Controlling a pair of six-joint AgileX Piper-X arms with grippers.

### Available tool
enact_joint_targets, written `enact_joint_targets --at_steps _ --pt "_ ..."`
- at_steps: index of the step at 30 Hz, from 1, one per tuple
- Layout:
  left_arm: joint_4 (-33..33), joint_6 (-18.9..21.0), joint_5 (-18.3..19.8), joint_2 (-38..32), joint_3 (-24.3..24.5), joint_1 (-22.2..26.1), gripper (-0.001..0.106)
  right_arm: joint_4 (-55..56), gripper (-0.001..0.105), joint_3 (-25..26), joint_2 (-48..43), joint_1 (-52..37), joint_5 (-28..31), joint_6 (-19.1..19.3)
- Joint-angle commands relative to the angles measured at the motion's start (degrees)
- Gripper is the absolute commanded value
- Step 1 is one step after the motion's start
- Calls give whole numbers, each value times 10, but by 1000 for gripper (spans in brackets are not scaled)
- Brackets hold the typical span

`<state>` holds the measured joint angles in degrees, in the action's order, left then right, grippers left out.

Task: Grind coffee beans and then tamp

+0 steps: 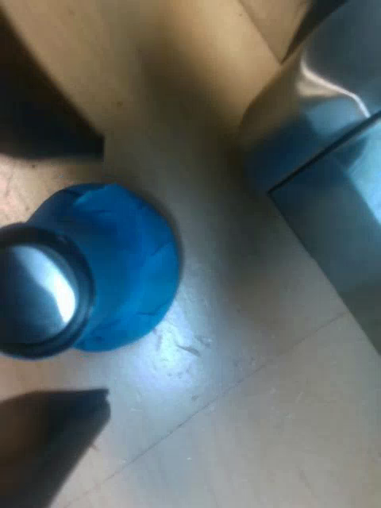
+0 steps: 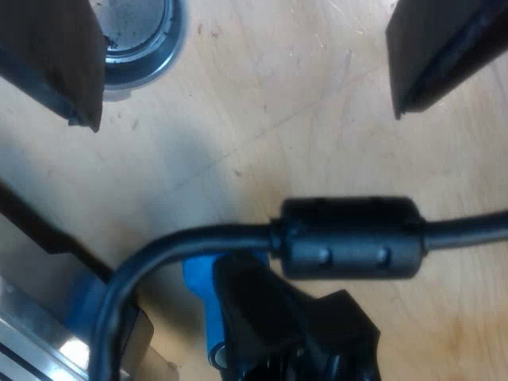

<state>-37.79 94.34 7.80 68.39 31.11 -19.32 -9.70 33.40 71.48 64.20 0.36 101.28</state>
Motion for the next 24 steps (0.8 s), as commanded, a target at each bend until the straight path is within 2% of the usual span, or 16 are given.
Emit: enact_joint_targets --at_steps 1,4,10,15,17,21,24 --pt "-19 2 1 -10 2 -1 90 -4 74 6 1 -2 -4 10" --pt "-31 2 1 -40 2 -1 99 -1 74 6 -6 -2 -4 10" --pt "-57 2 -4 -154 2 -1 99 67 74 6 -58 -2 -4 8" --pt "-79 7 -4 -257 9 -1 99 148 74 10 -120 -2 -4 -26" --pt "-90 7 -4 -303 23 -1 99 195 74 25 -151 -2 1 -25" --pt "-106 7 -4 -350 61 -1 99 250 74 59 -185 -2 33 -25" --pt "-120 7 -4 -365 106 -1 99 326 74 111 -198 -2 44 -45"
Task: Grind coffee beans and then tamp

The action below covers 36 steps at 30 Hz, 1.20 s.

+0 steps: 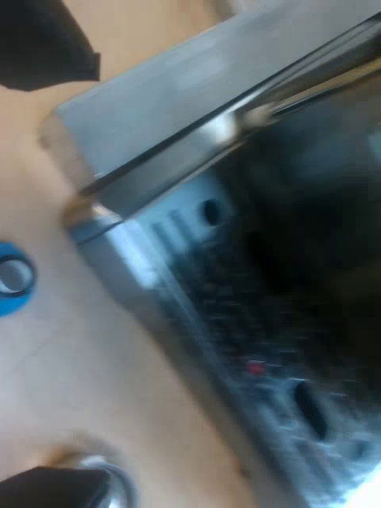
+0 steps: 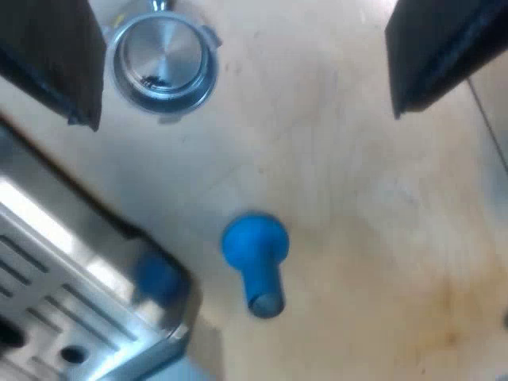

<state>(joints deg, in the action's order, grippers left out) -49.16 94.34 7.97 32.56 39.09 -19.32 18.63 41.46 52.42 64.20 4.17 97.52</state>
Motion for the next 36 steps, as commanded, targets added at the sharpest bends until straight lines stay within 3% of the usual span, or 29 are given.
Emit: enact_joint_targets --at_steps 1,5,9,14,21,27,36 --pt "-9 7 -6 -7 43 -1 99 91 74 57 -7 -8 4 -11" --pt "-23 14 -8 -5 115 -1 99 176 74 126 -4 -50 1 -9" --pt "-26 27 -27 -2 155 17 99 218 74 172 -4 -117 -16 -9" --pt "-31 33 7 34 189 107 99 296 74 226 -5 -244 -87 -14" --pt "-44 39 23 48 193 133 99 393 74 231 -5 -408 -148 -3" --pt "-77 39 14 46 193 133 99 455 74 231 -23 -521 -148 65" --pt "-94 40 -60 -6 193 133 99 468 74 231 -106 -645 -146 97"
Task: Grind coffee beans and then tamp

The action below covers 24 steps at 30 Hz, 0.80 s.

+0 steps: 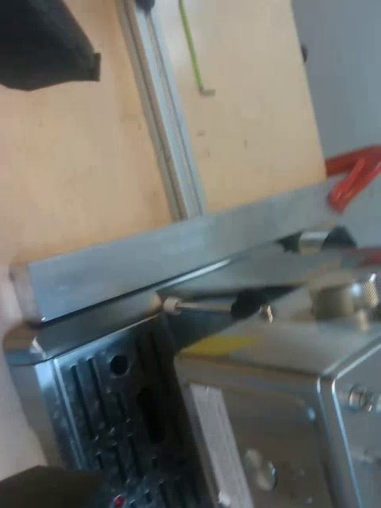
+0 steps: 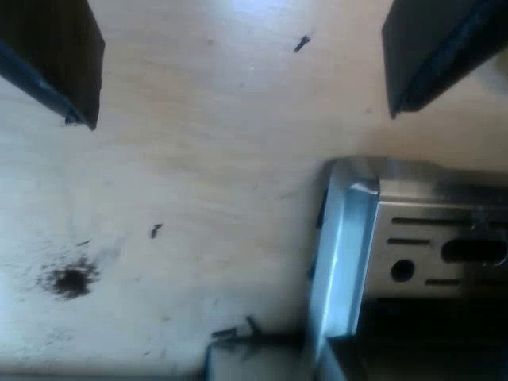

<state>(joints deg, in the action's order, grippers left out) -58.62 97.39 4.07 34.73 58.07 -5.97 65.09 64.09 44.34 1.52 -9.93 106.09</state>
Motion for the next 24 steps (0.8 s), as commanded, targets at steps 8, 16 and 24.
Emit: enact_joint_targets --at_steps 8,16,24 --pt "-1 9 -22 -133 3 0 99 5 74 5 -132 -40 -7 72" --pt "-35 8 -22 -243 2 0 99 46 74 5 -229 -40 -7 83" --pt "-143 4 -22 -343 2 0 98 94 74 5 -311 -40 -7 82"
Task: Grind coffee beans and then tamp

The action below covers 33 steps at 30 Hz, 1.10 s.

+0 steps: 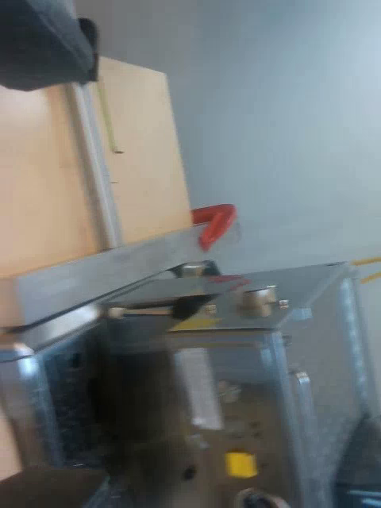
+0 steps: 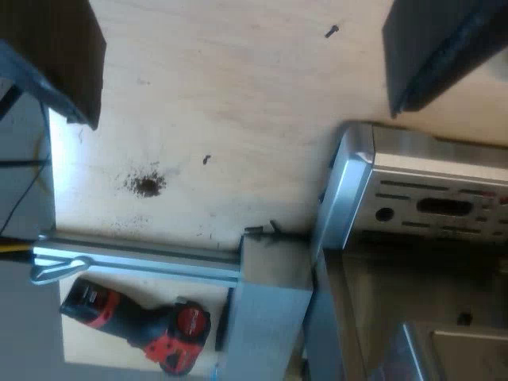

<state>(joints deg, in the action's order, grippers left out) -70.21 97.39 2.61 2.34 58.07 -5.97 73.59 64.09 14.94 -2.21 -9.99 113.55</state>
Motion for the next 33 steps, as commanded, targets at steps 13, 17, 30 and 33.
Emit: enact_joint_targets --at_steps 13,17,30,33 --pt "-173 1 60 -114 12 2 98 54 74 5 -123 -3 -6 7" --pt "-162 1 52 -114 10 2 98 54 74 1 -160 -3 -6 7" --pt "11 1 1 -112 -97 2 98 -21 74 -82 -182 -2 -6 -24" --pt "68 1 1 -111 -137 2 98 -60 74 -119 -181 -2 -6 -28"
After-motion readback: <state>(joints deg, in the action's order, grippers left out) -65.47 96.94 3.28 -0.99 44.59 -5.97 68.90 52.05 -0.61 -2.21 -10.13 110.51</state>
